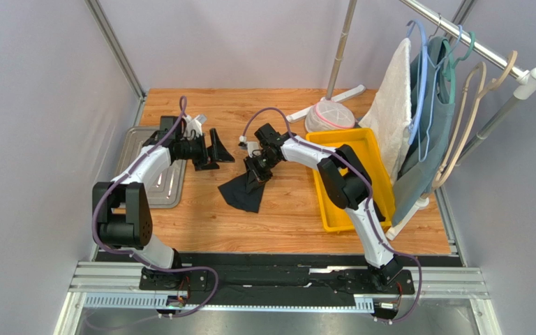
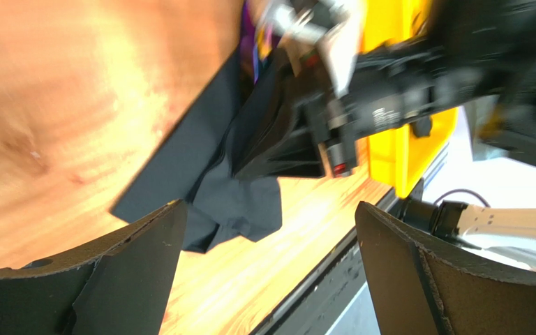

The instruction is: Place the utensils on the paper napkin and roll it up

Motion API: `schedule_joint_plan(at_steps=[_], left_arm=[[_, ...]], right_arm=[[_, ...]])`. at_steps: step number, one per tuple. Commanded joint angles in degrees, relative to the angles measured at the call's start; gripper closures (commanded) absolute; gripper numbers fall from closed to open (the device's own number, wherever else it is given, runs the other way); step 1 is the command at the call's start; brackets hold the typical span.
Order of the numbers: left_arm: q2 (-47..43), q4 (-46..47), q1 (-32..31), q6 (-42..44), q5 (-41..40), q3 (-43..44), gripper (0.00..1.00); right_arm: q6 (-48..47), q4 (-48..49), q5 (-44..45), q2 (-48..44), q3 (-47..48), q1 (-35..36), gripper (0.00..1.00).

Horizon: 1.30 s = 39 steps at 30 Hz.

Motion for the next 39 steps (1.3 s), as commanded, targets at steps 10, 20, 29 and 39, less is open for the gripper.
schedule_joint_plan(at_steps=[10,20,29,39], left_arm=[[-9.51,3.56,8.31,14.55,1.16,8.46,0.01],[-17.8,-11.16,8.48,24.73,-3.56,14.01,0.02],[-25.35,13.25,-5.22,-0.55,8.95,-17.08,0.39],[-4.55,28.69,-11.12,-15.61,3.5,-20.02,1.0]], right_arm=[[-12.18,-14.04,0.85,5.53,5.21,-1.56,0.93],[-10.07,-12.91,0.59,5.36,4.42,-1.56,0.93],[-9.89,-12.2,-1.17,5.89,4.24,-1.65,0.93],[-6.73,-10.36,-2.4,6.15,3.28,-1.74,0.93]])
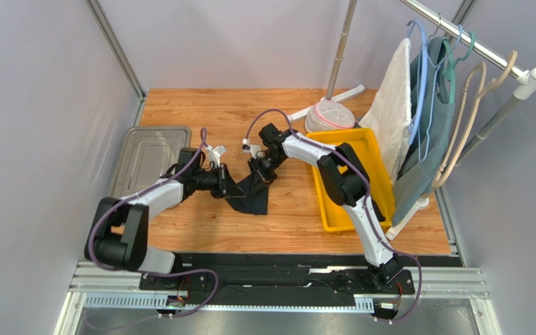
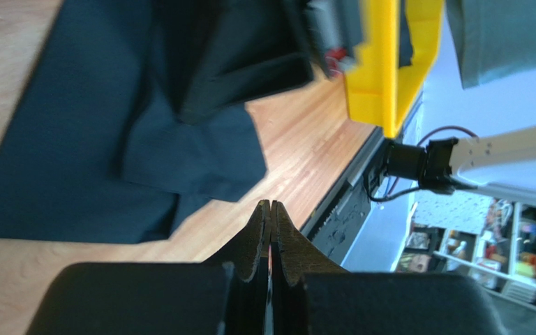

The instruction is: Place the utensils on the paper napkin and roll it up

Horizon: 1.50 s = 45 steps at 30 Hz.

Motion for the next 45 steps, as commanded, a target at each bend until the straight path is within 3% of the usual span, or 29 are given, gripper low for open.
schedule_joint_plan(at_steps=[1,13,22,25,35,45], left_arm=[[7.28,7.4,-1.28,-5.47,-0.76,4.1,1.0],[18.7,6.87,-4.45,-6.08,-4.89,7.63,1.0],[23.46,-3.14,-5.94,-2.04,-12.79,11.76,1.0],[24.51,-9.02,-5.94,-0.64,-16.49,13.6,1.0],[26.01,-12.99,-5.94,0.69,-19.83,16.77,1.0],[26.01,-13.96,-5.94,1.83,-20.98,17.47,1.0]], right_arm=[[0.48,0.99,3.87,2.61,-1.58,0.21,0.93],[3.56,3.01,2.82,2.52,-1.84,-1.02,0.93],[6.45,4.24,1.5,1.12,-0.7,-1.11,0.92],[9.17,4.68,2.46,-0.64,0.26,-1.46,0.88],[19.54,8.98,10.72,-10.13,-2.36,-3.4,0.77],[20.53,8.64,13.01,-8.12,-2.98,-1.55,0.85]])
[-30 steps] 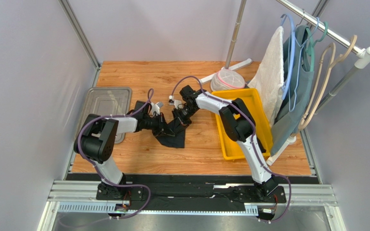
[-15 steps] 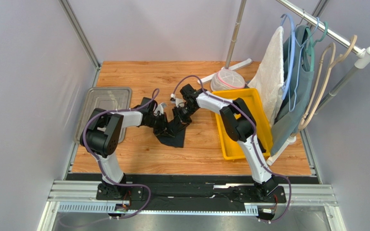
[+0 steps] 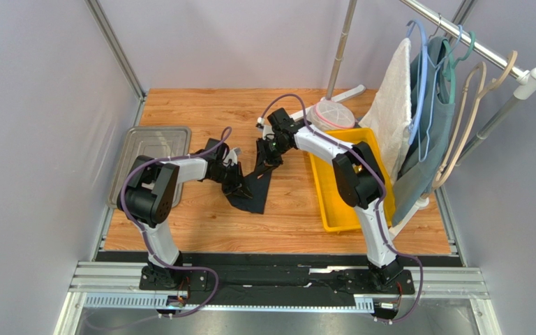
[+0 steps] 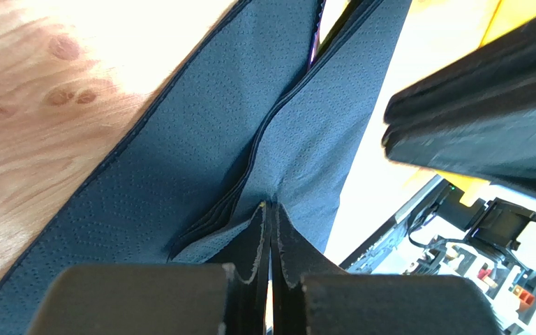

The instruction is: Place the utensils on the paper napkin and roll it up

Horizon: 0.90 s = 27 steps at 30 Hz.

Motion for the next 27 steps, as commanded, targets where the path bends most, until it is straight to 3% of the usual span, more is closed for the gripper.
schedule_joint_plan(at_steps=[1,10,15,21,27], left_arm=[[1.42,-2.27,0.15,3.36,-7.49,0.4,1.0],[-0.33,-1.14,0.15,3.54,-7.58,0.32,1.0],[-7.44,5.46,0.15,2.66,0.94,-2.85,1.0],[-10.18,2.75,-0.64,4.32,3.85,-2.94,1.0],[-7.03,1.07,-1.08,4.42,3.06,-3.9,1.0]], right_arm=[[0.68,0.44,1.93,0.39,-0.3,2.01,0.85],[-1.69,-1.32,4.92,6.09,-0.21,2.98,0.89],[-3.28,-1.41,6.24,7.68,-1.17,2.81,0.91],[-3.1,-0.79,6.94,8.12,-0.65,2.72,0.91],[-2.49,-0.7,6.94,8.65,0.84,2.02,0.91]])
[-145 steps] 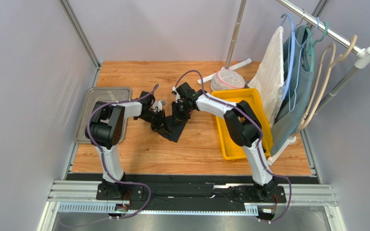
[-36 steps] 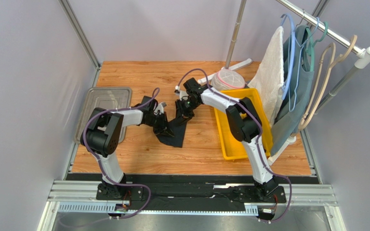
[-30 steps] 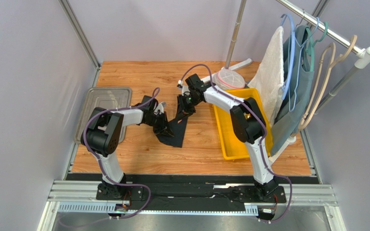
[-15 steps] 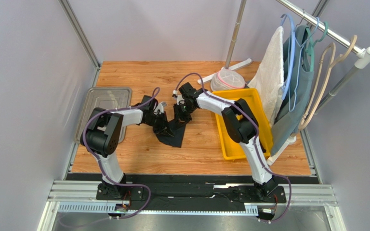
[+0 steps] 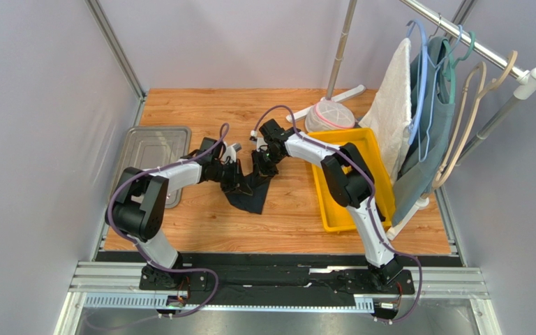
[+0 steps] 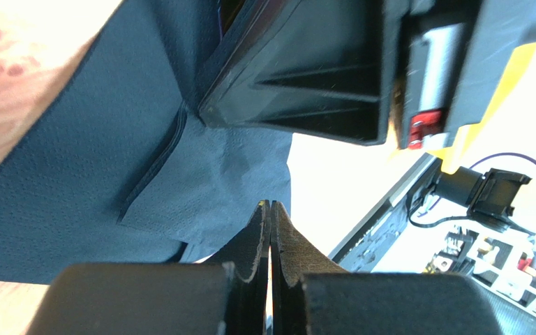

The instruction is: Place the utensils on the paper napkin and roll it up

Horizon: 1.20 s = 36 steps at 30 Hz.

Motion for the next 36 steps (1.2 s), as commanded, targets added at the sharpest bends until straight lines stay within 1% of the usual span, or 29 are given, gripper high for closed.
schedule_joint_plan(at_steps=[1,7,8,12,13,14,17,23,27,31,36], left_arm=[[2.33,-1.42,-0.44,1.44,0.83,-0.67,1.0],[10.77,-7.56,-0.71,2.41,-0.66,2.93,1.0],[11.74,-7.75,-0.36,1.97,-1.1,3.02,1.0],[11.92,-8.54,0.08,1.62,-3.3,3.02,1.0],[11.57,-8.37,0.08,1.18,-3.56,2.94,1.0],[11.22,-8.28,0.08,1.09,-3.83,2.85,1.0],[11.13,-9.51,0.08,2.23,-5.49,3.9,1.0],[10.17,-10.21,0.08,3.64,-6.99,4.25,1.0],[9.55,-10.39,0.0,3.99,-7.7,4.43,1.0],[9.28,-10.65,0.26,3.9,-8.14,4.34,1.0],[7.44,-8.99,0.26,4.08,-6.64,3.73,1.0]], right_arm=[[-1.61,-0.09,5.61,3.69,1.0,-0.74,0.91],[-0.73,-0.09,4.91,4.39,2.75,-1.09,0.91],[-0.3,0.0,3.69,4.3,3.11,-1.18,0.91],[1.02,0.08,-1.06,1.68,5.04,-2.23,0.84],[1.03,0.26,-1.94,0.62,4.87,-2.41,0.81],[1.03,0.43,-2.21,-1.82,4.52,-2.32,0.79],[1.03,1.58,-2.82,-5.44,1.97,-2.23,0.76],[-0.29,0.35,-1.78,-5.45,-0.05,-0.56,0.78],[-0.38,0.52,-0.9,-3.61,-1.11,0.49,0.8],[-1.7,0.17,2.17,-0.37,-1.64,1.11,0.82],[-3.37,-0.18,5.61,3.24,-0.85,1.11,0.85]])
